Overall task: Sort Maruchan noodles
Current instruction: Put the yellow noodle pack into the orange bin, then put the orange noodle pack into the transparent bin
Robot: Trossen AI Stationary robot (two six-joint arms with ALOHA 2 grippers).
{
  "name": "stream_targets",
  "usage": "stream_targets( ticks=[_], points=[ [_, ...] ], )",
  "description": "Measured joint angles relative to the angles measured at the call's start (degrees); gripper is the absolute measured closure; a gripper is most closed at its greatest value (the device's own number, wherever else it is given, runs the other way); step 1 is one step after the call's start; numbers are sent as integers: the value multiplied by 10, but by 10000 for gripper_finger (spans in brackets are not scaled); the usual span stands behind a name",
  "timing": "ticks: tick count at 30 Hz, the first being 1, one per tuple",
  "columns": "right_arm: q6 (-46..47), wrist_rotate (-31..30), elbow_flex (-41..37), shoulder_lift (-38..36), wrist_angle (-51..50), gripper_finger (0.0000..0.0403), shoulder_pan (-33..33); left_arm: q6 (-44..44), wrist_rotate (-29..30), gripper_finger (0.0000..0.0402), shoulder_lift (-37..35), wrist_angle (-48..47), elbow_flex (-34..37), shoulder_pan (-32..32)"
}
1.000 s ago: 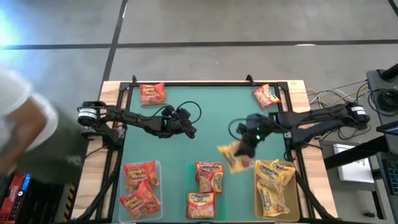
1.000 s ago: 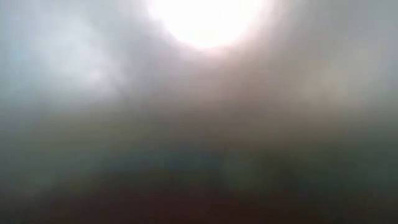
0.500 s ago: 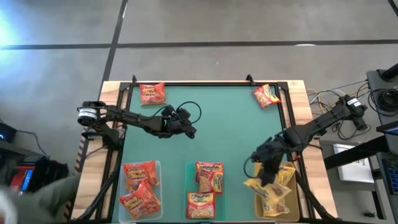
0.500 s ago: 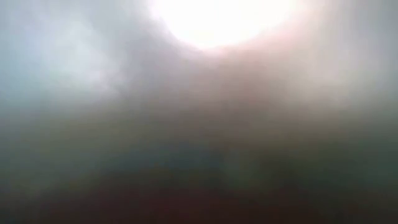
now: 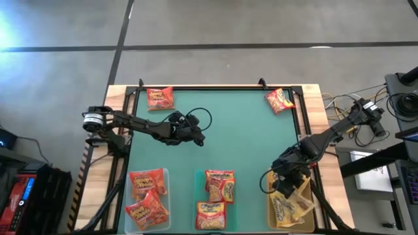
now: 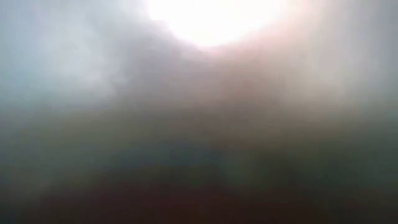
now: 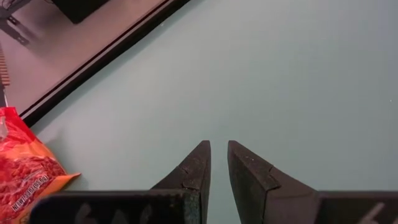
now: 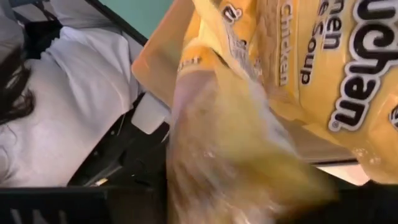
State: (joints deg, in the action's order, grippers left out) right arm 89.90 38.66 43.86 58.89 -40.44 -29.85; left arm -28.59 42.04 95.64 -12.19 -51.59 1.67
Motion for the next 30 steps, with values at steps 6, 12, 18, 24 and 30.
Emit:
stream_targets(
  ticks=[6, 12, 18, 24, 30],
  points=[
    [21, 8, 0, 0, 0, 203, 1, -4, 0, 363, 0, -4, 0, -1],
    [-6, 32, 1, -9, 6, 188, 1, -4, 16, 363, 0, -4, 0, -1],
    [-85, -76, 49, -56, 0, 192, 2, -4, 55, 363, 0, -3, 0, -1],
    [-187, -400, 103, -75, -58, 197, 3, 14, 55, 363, 0, 10, -8, 0],
    [-260, -503, 93, -41, -66, 197, 19, 84, 54, 363, 0, -98, -62, 38]
  ],
)
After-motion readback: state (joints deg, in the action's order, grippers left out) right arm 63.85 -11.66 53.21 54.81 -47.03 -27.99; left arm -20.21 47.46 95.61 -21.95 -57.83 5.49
